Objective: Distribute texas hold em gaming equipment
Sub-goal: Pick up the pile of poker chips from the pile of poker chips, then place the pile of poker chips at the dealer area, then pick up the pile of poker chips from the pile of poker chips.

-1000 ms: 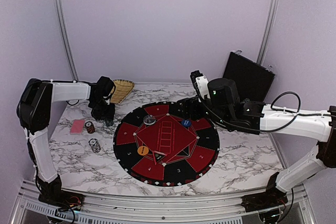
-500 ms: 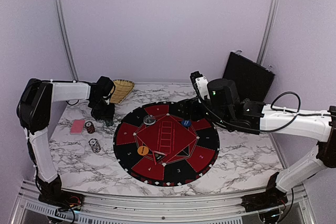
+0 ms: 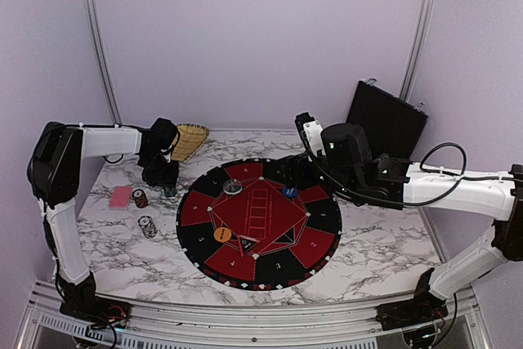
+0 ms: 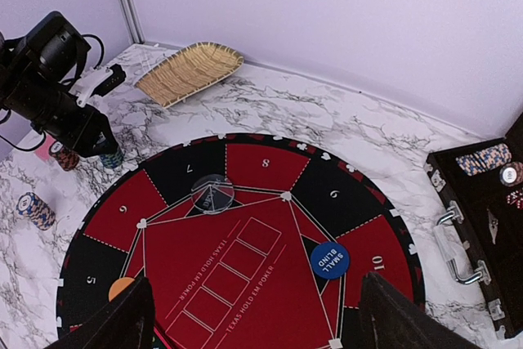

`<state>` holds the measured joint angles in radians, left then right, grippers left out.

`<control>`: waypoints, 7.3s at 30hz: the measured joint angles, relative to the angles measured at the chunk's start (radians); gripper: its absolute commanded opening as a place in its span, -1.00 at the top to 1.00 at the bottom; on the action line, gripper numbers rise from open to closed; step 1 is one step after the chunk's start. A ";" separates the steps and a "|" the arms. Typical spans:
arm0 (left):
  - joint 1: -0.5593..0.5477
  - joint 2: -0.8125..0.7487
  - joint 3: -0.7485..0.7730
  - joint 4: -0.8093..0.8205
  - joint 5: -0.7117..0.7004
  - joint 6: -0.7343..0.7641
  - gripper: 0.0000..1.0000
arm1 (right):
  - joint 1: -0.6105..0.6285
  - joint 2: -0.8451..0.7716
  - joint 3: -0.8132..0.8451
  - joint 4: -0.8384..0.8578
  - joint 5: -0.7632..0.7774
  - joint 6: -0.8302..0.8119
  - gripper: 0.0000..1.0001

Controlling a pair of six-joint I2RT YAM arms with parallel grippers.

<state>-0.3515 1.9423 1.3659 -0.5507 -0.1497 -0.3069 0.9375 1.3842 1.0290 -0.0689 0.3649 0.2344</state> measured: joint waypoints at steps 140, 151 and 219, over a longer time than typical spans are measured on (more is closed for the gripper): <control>-0.173 0.654 1.022 -0.364 0.044 0.064 -0.32 | -0.056 -0.016 -0.092 -0.008 -0.019 0.027 -0.69; -0.173 0.436 0.921 -0.357 0.028 0.055 -0.37 | -0.057 -0.029 -0.092 -0.019 -0.018 0.045 -0.69; 0.013 0.061 0.042 -0.035 0.051 -0.018 -0.12 | -0.057 -0.014 -0.101 -0.034 -0.082 0.075 -0.71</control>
<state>-0.3386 2.0029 1.4078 -0.5854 -0.0982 -0.3252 0.8803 1.3697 0.9283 -0.1028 0.2832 0.3096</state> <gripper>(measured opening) 0.567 0.854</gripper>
